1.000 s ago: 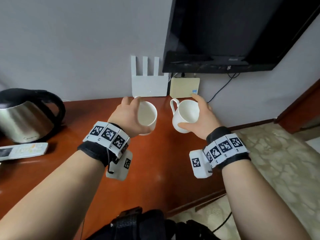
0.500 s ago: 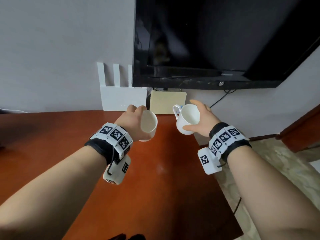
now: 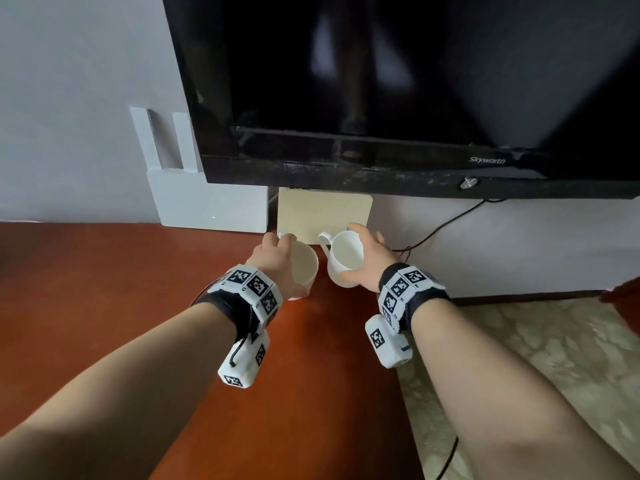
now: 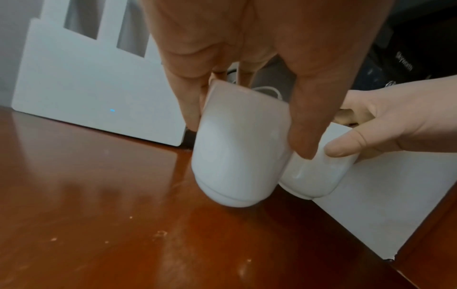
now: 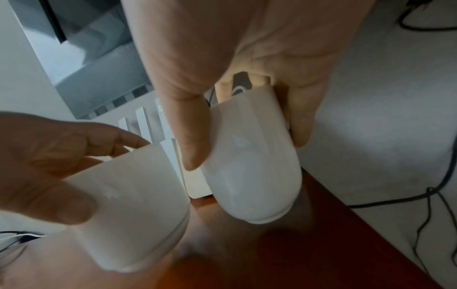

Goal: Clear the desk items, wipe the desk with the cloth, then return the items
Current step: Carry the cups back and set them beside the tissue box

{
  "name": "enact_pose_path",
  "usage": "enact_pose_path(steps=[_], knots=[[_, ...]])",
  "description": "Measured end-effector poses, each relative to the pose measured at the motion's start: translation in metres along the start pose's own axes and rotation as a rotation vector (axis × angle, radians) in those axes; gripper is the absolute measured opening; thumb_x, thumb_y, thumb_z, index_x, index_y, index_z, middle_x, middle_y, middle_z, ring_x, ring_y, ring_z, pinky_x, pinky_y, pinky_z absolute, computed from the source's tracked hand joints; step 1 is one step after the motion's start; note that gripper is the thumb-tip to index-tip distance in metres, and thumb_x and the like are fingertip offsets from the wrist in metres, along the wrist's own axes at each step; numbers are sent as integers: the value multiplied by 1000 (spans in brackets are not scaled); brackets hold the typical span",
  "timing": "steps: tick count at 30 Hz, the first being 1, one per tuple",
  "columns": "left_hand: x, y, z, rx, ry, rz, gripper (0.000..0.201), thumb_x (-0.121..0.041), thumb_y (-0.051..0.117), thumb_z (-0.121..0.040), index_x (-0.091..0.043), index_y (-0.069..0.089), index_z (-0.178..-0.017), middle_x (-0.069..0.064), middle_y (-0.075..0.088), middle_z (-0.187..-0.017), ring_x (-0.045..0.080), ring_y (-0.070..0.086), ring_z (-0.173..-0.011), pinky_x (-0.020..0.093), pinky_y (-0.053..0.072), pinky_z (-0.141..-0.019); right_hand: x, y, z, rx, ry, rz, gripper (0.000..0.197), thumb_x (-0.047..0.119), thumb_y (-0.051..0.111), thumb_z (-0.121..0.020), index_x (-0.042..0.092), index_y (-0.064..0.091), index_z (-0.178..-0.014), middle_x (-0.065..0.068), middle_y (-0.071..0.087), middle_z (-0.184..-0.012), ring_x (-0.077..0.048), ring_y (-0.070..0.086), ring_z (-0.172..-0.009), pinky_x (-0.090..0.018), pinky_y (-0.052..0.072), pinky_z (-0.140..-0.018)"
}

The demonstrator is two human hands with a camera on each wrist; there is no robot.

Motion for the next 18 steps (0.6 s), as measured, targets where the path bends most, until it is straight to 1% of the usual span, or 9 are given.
enact_pose_path(steps=[1,3,7,9,13,18], knots=[[-1,2,-6,-4,-5,3,95,-41,78,-70,-19,21,-143,9,29,-138,29,41,-124,41,44,-102,-2,2,-5,6,2,4,89,35,72,-73,36,17,-144,-3,27,-139,-28,47,-119,-35,44,-94],[-4,6,-17,-4,-13,11,95,-42,77,-70,-19,21,-143,9,29,-138,29,41,-124,41,43,-102,-7,5,-15,16,9,17,91,39,73,-73,37,16,-143,-3,27,-139,-28,48,-117,-37,45,-95],[-8,11,-31,24,-14,-3,97,-42,77,-69,-20,19,-144,8,29,-138,28,40,-124,41,43,-101,-14,8,-26,22,1,26,92,38,73,-72,37,15,-144,-3,28,-140,-27,48,-117,-36,46,-93],[-8,13,-36,34,-15,-2,97,-43,76,-70,-21,18,-145,8,29,-139,28,39,-125,41,43,-102,-16,9,-29,13,2,10,92,41,73,-72,37,16,-144,-2,28,-140,-26,49,-117,-37,46,-94],[-11,13,-41,33,-2,-10,96,-43,73,-73,-19,15,-146,9,26,-141,29,37,-128,39,40,-104,-17,10,-32,15,5,25,91,44,72,-73,38,15,-144,-2,28,-138,-27,50,-114,-36,47,-91],[-14,14,-43,37,5,-25,96,-43,70,-77,-19,10,-147,9,25,-142,30,37,-129,39,39,-102,-14,14,-33,10,11,4,92,44,73,-73,36,17,-144,-3,23,-143,-28,48,-120,-36,44,-96]])
Point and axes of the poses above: each hand's wrist, its own z-axis away from the middle knuckle, its own y-axis out of the palm, x = y × z, the point moved 1 cm from there along -z, towards the middle knuckle
